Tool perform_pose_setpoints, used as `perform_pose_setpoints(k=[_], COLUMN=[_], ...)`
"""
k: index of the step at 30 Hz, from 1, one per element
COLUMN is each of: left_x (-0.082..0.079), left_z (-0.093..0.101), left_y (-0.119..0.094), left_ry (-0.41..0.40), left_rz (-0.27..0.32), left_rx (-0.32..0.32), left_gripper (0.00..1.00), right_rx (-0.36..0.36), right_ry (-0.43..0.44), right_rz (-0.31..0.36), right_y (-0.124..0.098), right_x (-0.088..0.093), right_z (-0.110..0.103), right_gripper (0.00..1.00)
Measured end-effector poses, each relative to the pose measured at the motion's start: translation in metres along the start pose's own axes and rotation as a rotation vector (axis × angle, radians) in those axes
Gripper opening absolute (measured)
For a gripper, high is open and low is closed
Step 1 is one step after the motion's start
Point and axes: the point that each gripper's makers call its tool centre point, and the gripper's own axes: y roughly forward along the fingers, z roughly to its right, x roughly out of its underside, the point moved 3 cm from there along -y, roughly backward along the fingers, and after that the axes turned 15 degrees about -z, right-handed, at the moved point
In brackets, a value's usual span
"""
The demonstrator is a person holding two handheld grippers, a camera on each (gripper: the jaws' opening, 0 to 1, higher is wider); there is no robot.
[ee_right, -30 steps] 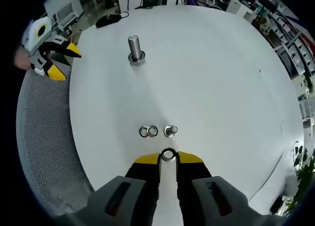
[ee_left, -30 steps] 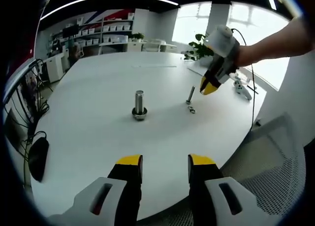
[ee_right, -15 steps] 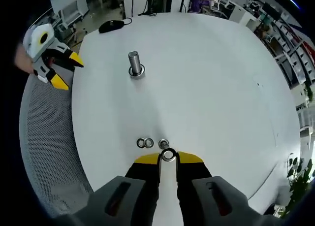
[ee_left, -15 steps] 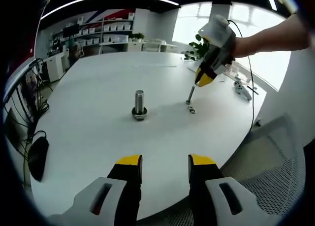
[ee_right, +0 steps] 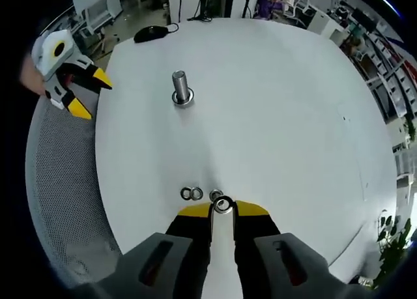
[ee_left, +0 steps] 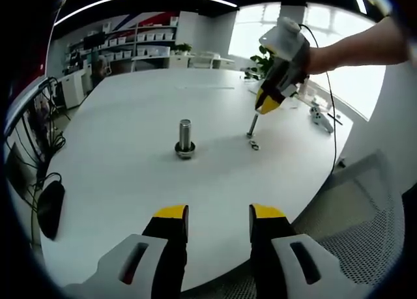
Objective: Place the washer onto the threaded stud by aligning its center hole with the stud, sliding it down to the base, and recovering from edge contact or off-axis alignment until the washer reaches the visible bottom stop.
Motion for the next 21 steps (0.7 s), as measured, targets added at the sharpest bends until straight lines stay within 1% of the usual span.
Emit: perform_pose_setpoints(k=[15, 21], left_x=[0.000, -0.001], left_z=[0.000, -0.001], left_y=[0.000, 0.000], left_ry=[-0.001, -0.001], left_rz=[0.003, 0.003], left_rx=[0.000, -0.002], left_gripper=[0.35, 0.35], right_rx=[-0.008, -0.016], right_ry=[-0.022, -0.034], right_rz=[-0.024, -0.037], right_y=[0.010, 0.015], right_x=[-0.001, -0.003], right_z=[0.001, -0.002], right_gripper=[0.13, 0.14])
